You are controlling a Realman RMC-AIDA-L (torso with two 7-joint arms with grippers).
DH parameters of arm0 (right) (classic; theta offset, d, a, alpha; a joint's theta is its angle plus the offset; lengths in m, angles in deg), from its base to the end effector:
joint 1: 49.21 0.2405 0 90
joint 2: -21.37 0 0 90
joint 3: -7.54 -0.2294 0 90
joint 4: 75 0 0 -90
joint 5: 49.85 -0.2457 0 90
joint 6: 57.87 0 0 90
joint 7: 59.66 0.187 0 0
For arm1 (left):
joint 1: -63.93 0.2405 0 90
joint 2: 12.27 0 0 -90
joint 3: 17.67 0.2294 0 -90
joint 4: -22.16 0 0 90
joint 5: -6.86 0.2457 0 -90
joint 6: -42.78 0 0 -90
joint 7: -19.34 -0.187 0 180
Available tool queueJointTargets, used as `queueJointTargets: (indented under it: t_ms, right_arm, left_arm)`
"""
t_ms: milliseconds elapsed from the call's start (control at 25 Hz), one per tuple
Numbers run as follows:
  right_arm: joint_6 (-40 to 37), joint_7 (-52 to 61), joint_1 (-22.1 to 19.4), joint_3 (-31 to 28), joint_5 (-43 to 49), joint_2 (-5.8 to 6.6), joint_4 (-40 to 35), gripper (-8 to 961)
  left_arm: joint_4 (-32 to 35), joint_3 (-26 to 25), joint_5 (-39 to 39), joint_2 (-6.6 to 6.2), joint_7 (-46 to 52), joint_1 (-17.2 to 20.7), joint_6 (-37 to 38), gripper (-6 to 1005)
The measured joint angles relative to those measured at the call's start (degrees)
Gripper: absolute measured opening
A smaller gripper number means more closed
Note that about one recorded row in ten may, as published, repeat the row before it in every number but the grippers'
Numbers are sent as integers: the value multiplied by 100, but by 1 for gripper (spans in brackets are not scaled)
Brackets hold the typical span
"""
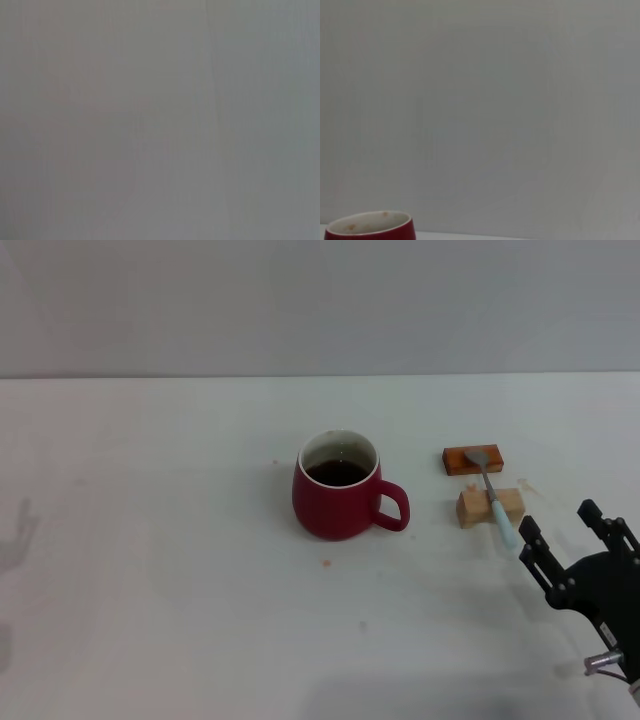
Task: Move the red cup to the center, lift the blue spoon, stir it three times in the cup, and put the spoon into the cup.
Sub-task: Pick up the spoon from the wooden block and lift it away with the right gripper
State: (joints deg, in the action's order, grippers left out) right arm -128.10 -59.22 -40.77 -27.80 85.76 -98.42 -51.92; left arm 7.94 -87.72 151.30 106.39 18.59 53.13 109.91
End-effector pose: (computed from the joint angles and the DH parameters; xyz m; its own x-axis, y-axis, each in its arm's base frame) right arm 0.3038 0.2851 -0.0960 0.7093 -0.0058 -0.7049 -0.6711 -0.3117 -0.6727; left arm -0.3999 0.3160 0.0175 0.7862 0.0086 0.6179 0.6111 0.1383 -0.7794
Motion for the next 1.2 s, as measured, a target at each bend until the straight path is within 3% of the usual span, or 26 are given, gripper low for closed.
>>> queueJointTargets:
  t_ms: [1200]
  right_arm:
    - [781, 0, 184, 203, -300, 0, 162, 715]
  left_arm:
    - [6, 48, 30, -9, 5, 17, 37, 847]
